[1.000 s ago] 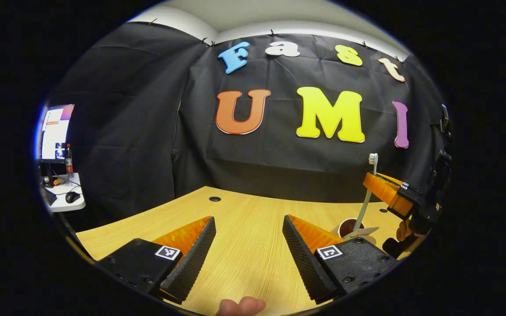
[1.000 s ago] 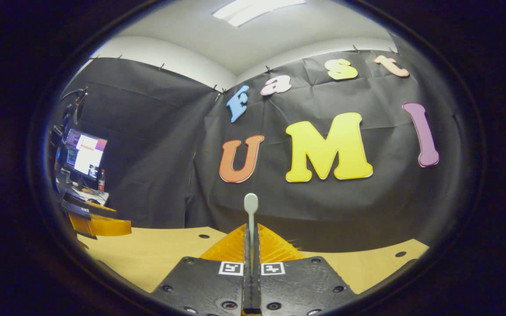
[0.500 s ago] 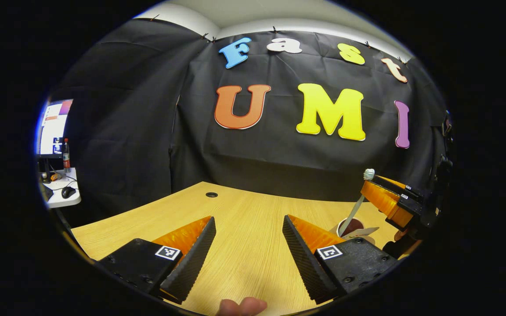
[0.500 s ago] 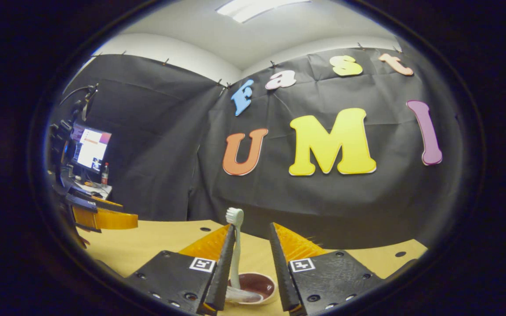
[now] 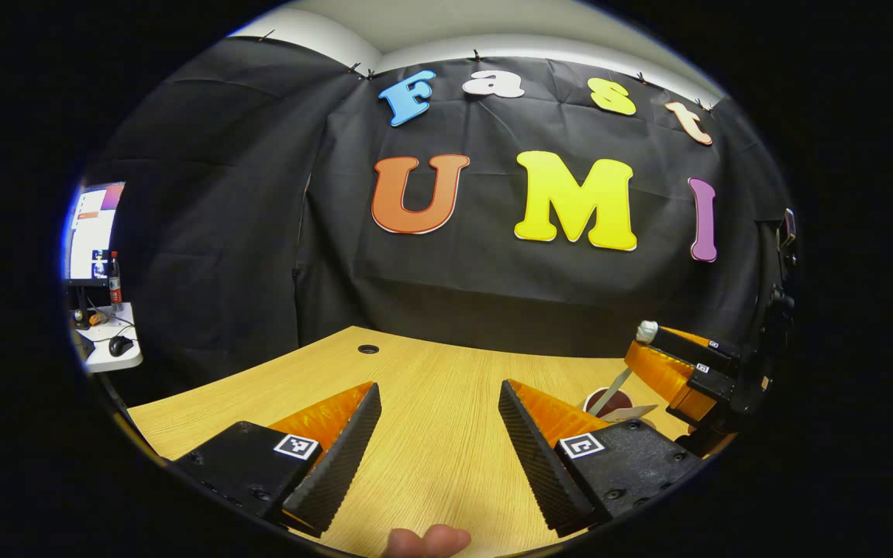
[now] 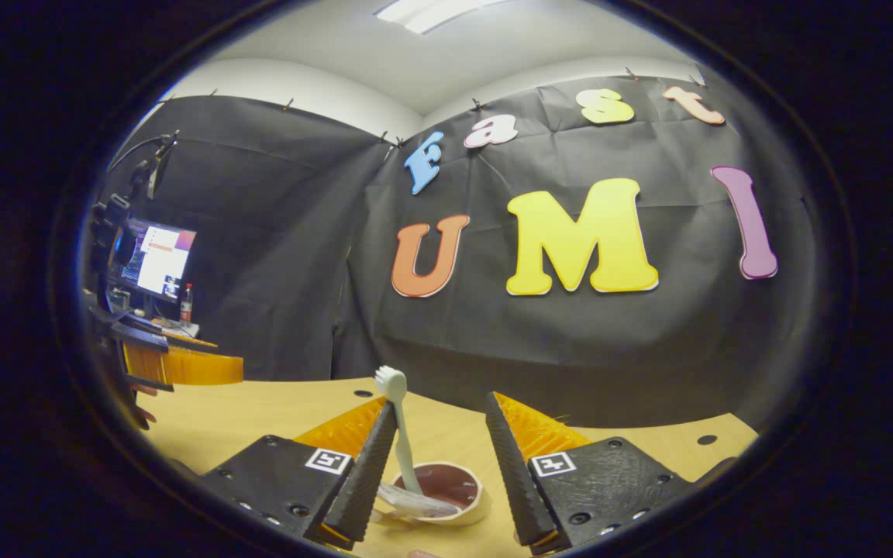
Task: Put the toothbrush and toothpaste on the desktop into the cup, then pick up the cup and place it on the coaster on the desktop.
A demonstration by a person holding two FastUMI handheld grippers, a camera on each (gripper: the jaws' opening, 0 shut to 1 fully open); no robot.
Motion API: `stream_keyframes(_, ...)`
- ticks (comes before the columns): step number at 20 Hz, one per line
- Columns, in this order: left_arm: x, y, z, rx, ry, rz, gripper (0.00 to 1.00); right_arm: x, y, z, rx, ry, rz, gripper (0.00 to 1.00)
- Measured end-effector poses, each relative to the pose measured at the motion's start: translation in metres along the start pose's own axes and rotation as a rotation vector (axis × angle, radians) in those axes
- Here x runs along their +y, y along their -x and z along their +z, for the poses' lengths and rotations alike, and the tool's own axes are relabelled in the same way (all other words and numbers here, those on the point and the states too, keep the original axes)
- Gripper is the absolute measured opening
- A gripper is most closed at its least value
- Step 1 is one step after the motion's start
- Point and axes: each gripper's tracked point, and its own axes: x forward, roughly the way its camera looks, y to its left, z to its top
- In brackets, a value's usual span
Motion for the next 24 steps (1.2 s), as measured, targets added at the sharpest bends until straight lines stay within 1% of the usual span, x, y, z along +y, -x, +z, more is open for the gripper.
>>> stream_keyframes(2,0.001,-0.003,-0.002,0.005,0.002,-0.004,0.97,-0.004,0.004,-0.007,0.012,-0.002,-0.011,0.75)
stream_keyframes(4,-0.003,-0.005,-0.003,0.010,0.007,-0.008,0.97,-0.004,0.007,-0.021,0.054,-0.011,-0.003,0.76)
stream_keyframes(5,-0.004,-0.004,-0.004,0.011,0.009,-0.010,0.97,-0.002,0.009,-0.027,0.086,-0.024,0.001,0.81)
stream_keyframes(7,-0.004,-0.002,-0.005,0.013,0.008,-0.013,0.97,0.002,0.015,-0.037,0.140,-0.071,0.016,0.87)
stream_keyframes(8,-0.006,-0.001,-0.006,0.017,0.006,-0.013,0.97,0.005,0.016,-0.036,0.148,-0.090,0.026,0.89)
stream_keyframes(11,-0.008,0.002,-0.006,0.017,0.002,-0.015,0.97,0.009,0.017,-0.034,0.152,-0.092,0.037,0.90)
stream_keyframes(13,-0.009,0.003,-0.005,0.015,0.001,-0.018,0.97,0.016,0.018,-0.037,0.166,-0.108,0.059,0.94)
stream_keyframes(15,-0.010,0.004,-0.006,0.015,-0.002,-0.023,0.97,0.020,0.024,-0.038,0.182,-0.126,0.072,0.94)
stream_keyframes(19,-0.021,0.007,-0.005,0.021,0.001,-0.050,0.97,0.014,0.036,-0.020,0.148,-0.132,0.054,0.96)
stream_keyframes(21,-0.029,0.010,-0.005,0.025,0.002,-0.065,0.97,0.010,0.045,-0.004,0.111,-0.143,0.040,0.92)
stream_keyframes(22,-0.034,0.013,-0.006,0.029,-0.002,-0.076,0.97,0.005,0.051,0.003,0.093,-0.135,0.022,0.94)
stream_keyframes(23,-0.040,0.016,-0.008,0.034,-0.005,-0.093,0.97,-0.002,0.057,0.009,0.081,-0.110,-0.009,0.94)
stream_keyframes(24,-0.048,0.020,-0.011,0.045,-0.014,-0.123,0.97,-0.010,0.065,0.014,0.067,-0.086,-0.040,0.96)
